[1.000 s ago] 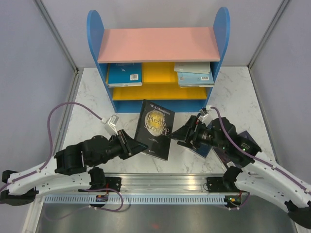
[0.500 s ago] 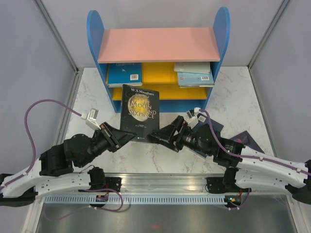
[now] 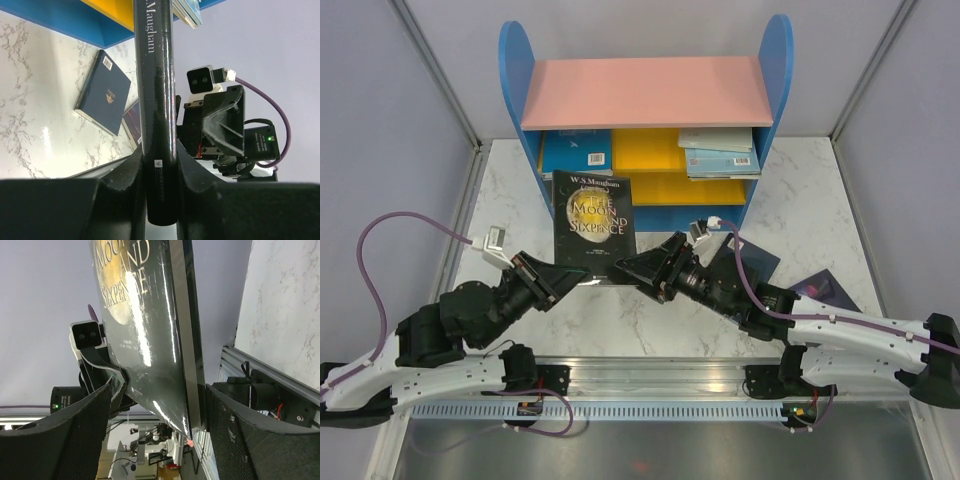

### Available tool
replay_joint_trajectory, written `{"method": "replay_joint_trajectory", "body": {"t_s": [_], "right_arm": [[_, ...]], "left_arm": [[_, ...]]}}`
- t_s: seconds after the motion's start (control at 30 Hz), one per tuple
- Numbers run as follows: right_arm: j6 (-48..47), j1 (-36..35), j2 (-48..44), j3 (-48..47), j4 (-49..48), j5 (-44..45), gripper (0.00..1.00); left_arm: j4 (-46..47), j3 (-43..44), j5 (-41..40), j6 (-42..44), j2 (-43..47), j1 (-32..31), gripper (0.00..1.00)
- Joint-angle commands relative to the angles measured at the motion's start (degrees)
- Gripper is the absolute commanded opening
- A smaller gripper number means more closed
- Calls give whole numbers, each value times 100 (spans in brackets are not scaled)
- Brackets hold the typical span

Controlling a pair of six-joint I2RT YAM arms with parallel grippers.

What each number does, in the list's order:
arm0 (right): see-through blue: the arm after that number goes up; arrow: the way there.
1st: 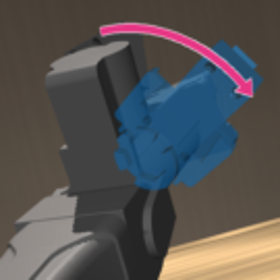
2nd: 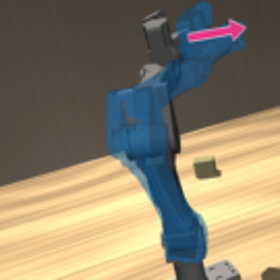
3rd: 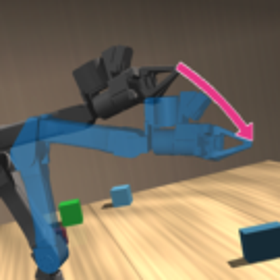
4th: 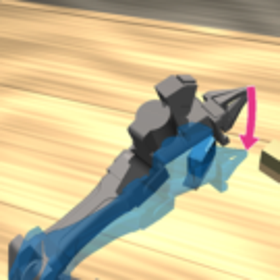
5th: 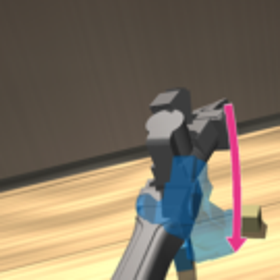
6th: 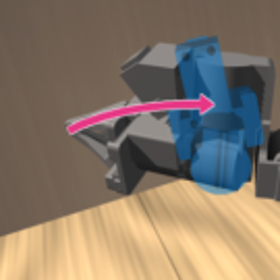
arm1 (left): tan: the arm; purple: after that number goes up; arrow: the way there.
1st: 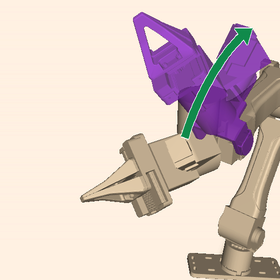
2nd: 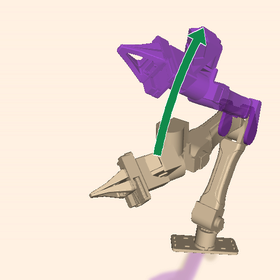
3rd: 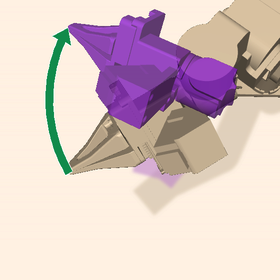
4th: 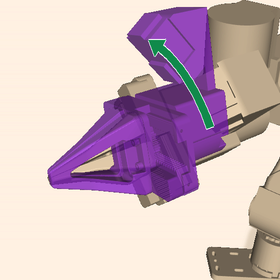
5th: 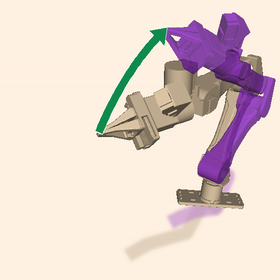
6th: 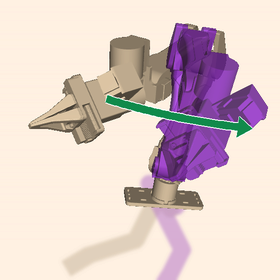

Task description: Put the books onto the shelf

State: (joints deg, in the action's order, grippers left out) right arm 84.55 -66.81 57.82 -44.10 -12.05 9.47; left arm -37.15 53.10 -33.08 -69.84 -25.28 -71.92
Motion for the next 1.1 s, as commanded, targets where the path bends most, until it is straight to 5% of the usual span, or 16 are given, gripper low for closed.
{"method": "replay_joint_trajectory", "body": {"t_s": [0.0,0.47,0.63,1.07], "right_arm": [[61,-201,106,-319,-622,124,77],[-18,-324,229,-442,-1115,327,29],[-123,-351,203,-547,-1185,371,2],[-325,-377,71,-706,-939,538,0]], "left_arm": [[964,60,-489,-91,119,-24,2],[184,-186,-419,-704,260,-24,2],[-363,-318,-199,-1083,304,-24,5],[-1242,226,-120,-592,304,-24,55]]}}
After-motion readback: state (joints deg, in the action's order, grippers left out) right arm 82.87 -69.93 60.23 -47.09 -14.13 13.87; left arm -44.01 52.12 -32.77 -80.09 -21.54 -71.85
